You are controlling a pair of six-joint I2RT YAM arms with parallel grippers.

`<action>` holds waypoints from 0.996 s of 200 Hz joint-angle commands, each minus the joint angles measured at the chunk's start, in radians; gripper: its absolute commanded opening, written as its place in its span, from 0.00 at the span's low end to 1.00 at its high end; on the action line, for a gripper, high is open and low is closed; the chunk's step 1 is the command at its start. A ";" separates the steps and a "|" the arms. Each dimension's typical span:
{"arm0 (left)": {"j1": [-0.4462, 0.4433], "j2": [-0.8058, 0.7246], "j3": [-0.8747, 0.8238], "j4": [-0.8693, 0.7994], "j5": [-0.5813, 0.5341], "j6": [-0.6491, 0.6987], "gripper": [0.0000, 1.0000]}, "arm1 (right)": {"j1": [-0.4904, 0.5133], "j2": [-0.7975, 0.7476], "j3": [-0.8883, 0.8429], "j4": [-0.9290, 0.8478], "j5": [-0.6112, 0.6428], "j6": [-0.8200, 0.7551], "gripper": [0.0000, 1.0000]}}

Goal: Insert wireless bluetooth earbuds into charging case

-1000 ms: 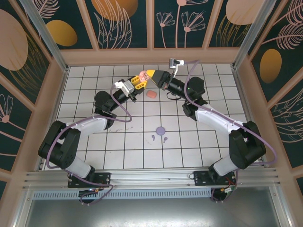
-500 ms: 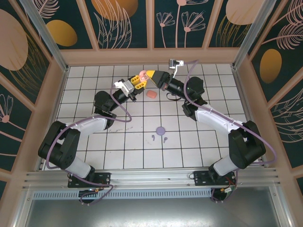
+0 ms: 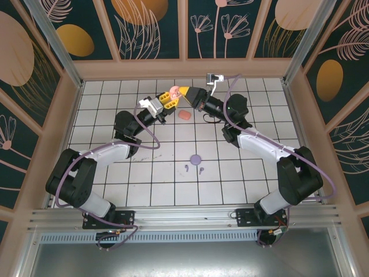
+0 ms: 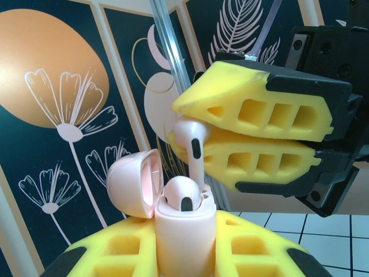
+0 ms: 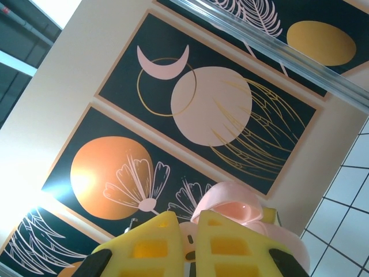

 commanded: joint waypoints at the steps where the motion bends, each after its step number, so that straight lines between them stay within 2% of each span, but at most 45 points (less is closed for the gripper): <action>1: -0.006 -0.027 0.026 0.038 0.016 -0.001 0.00 | -0.004 0.021 -0.004 0.000 -0.015 -0.007 0.02; 48: -0.006 -0.026 0.028 0.037 0.012 0.000 0.00 | 0.003 0.019 -0.001 -0.042 -0.019 -0.027 0.02; 92: -0.006 -0.036 0.028 0.038 0.011 -0.008 0.00 | -0.004 -0.034 -0.031 -0.211 0.069 -0.100 0.00; 143: -0.008 -0.039 0.028 0.045 0.012 -0.019 0.00 | 0.004 -0.053 0.030 -0.446 0.162 -0.188 0.06; 199: -0.008 -0.044 0.034 0.042 0.013 -0.021 0.00 | 0.013 -0.059 0.060 -0.530 0.201 -0.224 0.06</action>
